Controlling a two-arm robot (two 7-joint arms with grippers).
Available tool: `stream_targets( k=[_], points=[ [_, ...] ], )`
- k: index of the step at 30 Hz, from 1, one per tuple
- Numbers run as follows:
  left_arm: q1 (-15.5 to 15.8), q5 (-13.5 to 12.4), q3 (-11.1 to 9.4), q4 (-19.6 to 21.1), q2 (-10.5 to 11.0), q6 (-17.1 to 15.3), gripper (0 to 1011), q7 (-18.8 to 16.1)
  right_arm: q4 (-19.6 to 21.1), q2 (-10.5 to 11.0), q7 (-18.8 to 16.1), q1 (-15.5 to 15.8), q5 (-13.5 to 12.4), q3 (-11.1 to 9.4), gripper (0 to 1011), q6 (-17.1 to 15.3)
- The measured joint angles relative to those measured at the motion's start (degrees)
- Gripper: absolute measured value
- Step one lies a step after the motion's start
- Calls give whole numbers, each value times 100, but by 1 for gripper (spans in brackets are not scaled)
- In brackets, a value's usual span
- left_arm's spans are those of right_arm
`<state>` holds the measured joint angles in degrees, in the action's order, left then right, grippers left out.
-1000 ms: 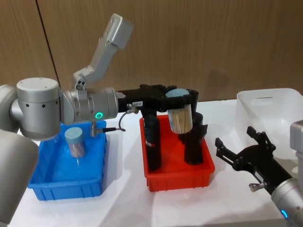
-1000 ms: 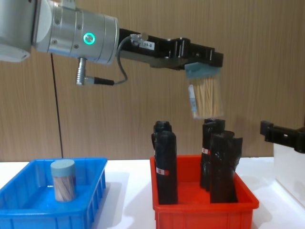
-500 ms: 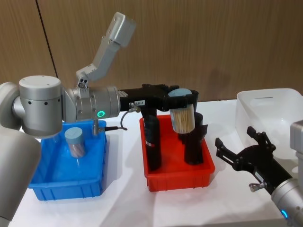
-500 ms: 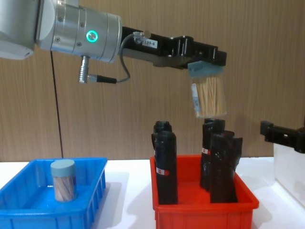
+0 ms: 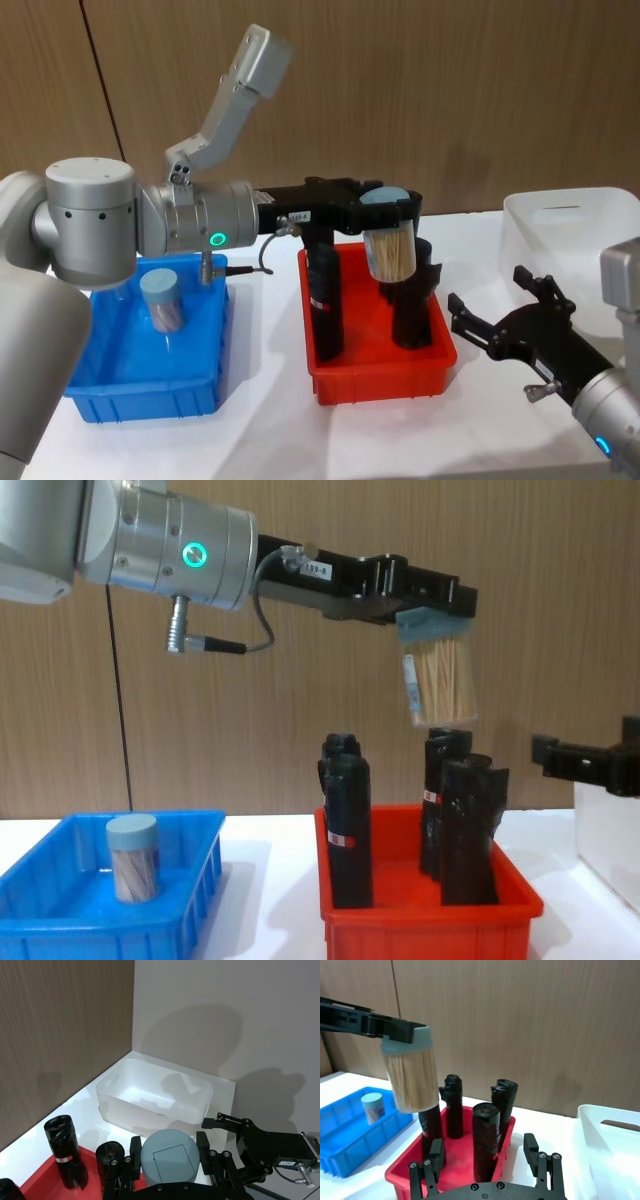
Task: Pick the cotton swabs from the blue box and place them into the white box.
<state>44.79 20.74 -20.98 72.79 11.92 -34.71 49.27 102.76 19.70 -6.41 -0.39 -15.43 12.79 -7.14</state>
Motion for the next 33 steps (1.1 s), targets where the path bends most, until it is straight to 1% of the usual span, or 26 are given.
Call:
stream_targets(
  k=[5, 7, 8, 14, 17, 21, 26, 33],
  points=[
    [2, 0, 0, -3, -2, -3, 669, 3, 90, 28, -223, -104, 24, -12, 1001, -374],
    [3, 1, 0, -4, -3, -4, 669, 4, 116, 35, -292, -138, 24, -16, 1001, -474],
    [4, 1, 0, -4, -3, -5, 669, 4, 137, 43, -357, -167, 17, -19, 1001, -574],
    [6, 1, 0, -6, -5, -5, 669, 8, 217, 56, -615, -272, -102, -34, 1001, -938],
    [8, 1, 0, -6, -5, -6, 669, 8, 243, 55, -691, -307, -163, -42, 1001, -1038],
    [9, 1, 0, -6, -5, -5, 669, 8, 286, 37, -832, -371, -317, -50, 1001, -1207],
    [9, 1, 0, -6, -5, -5, 669, 9, 314, -6, -938, -446, -464, -52, 1001, -1330],
    [9, 1, 0, -6, -5, -5, 669, 8, 309, -79, -1031, -554, -572, -30, 1001, -1427]
  ],
)
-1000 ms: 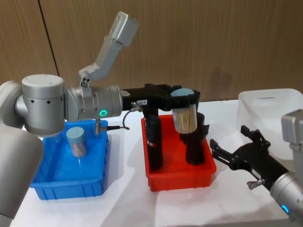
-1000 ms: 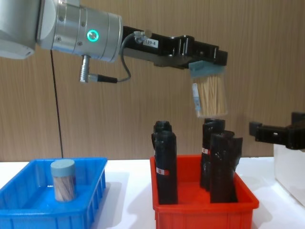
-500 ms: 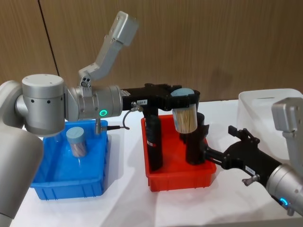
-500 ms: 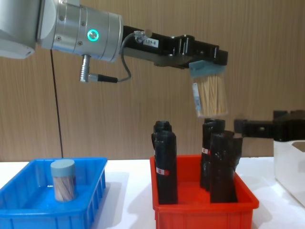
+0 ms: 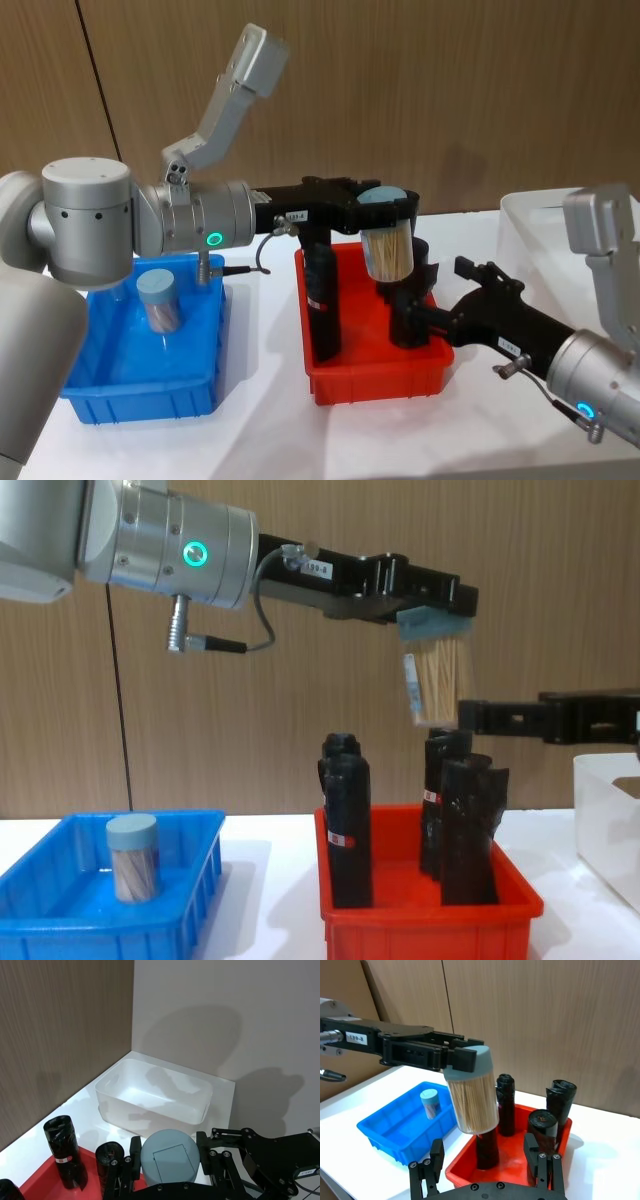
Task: Pick the cotton swabs from the blue box and place them into the white box.
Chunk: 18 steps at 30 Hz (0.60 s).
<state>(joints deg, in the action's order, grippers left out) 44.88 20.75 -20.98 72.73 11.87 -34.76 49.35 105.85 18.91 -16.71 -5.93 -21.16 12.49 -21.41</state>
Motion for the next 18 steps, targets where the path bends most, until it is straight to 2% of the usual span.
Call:
stream_targets(
  k=[8, 18],
  points=[
    [0, 0, 0, 0, 0, 0, 669, 0, -69, -82, -51, -109, -2, 51, 1001, -42],
    [0, 0, 0, 0, 0, 0, 669, -1, -273, -216, -109, -300, 219, 157, 1001, -66]
  ],
)
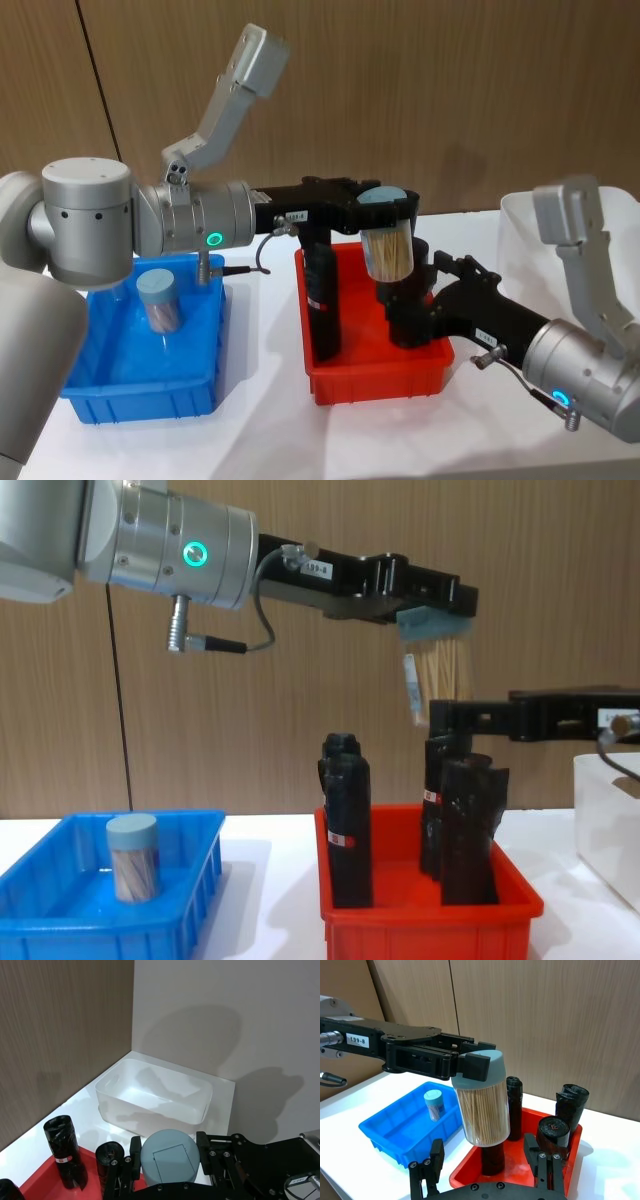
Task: Pick the cotton swabs from the blue box and place them into the white box.
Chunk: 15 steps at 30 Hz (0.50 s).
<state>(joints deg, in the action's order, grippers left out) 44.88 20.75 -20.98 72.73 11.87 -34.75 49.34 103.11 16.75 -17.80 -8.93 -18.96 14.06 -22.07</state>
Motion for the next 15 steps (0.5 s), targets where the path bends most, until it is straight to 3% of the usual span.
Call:
stream_targets(
  k=[15],
  points=[
    [0, 0, 0, 0, 0, 0, 669, 0, -432, -187, -20, -317, 349, 112, 1001, 66]
  ],
)
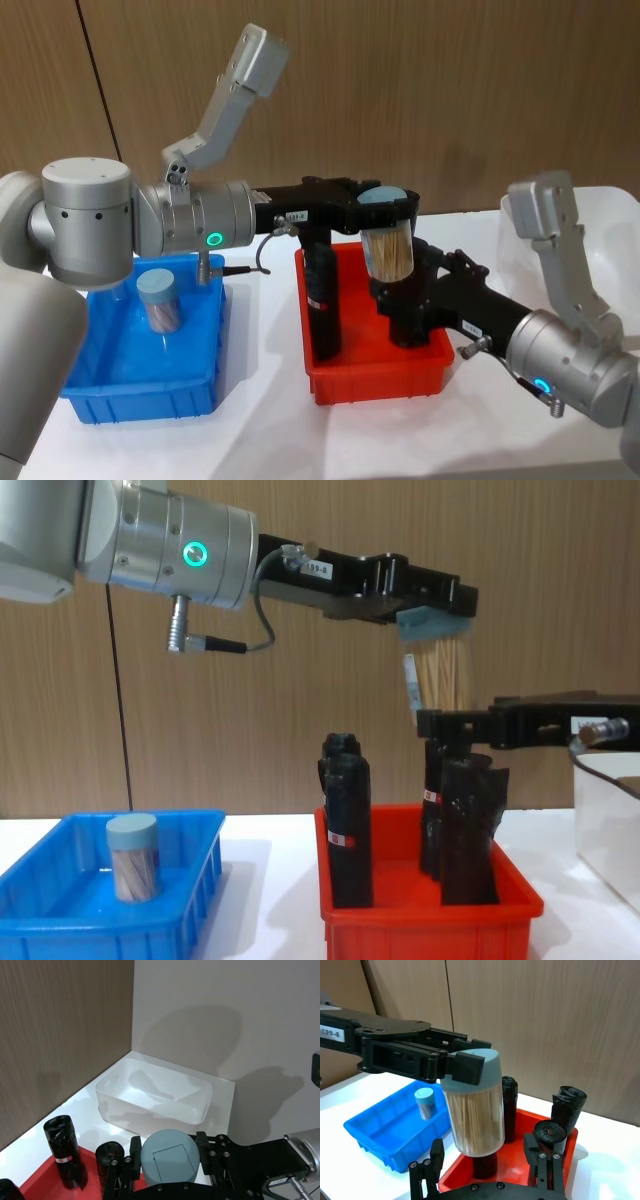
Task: Pick the cotton swabs from the blue box and place them into the white box.
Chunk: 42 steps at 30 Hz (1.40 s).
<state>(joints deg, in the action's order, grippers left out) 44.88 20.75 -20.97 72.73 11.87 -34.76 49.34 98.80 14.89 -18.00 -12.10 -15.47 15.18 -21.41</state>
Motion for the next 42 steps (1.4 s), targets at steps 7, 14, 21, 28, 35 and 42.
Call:
stream_targets(
  k=[7, 14, 21, 28, 35, 42],
  points=[
    [0, 0, 0, 0, 0, 0, 669, 0, -160, -56, -2, -148, 90, 7, 1001, 26],
    [0, 0, 0, 0, 0, 0, 669, -1, -286, -105, -19, -280, 134, 8, 1001, 20],
    [0, 0, 0, 0, 0, 1, 669, 0, -374, -149, -31, -384, 175, 15, 1001, -23],
    [0, 0, 0, 0, 0, 1, 669, -1, -448, -191, -52, -471, 201, 35, 890, -52],
    [0, -1, 1, 0, 0, 0, 669, 0, -487, -218, -74, -522, 220, 54, 699, -70],
    [0, 1, 4, 1, 0, 6, 669, -1, -493, -227, -87, -546, 227, 64, 684, -81]
  ],
)
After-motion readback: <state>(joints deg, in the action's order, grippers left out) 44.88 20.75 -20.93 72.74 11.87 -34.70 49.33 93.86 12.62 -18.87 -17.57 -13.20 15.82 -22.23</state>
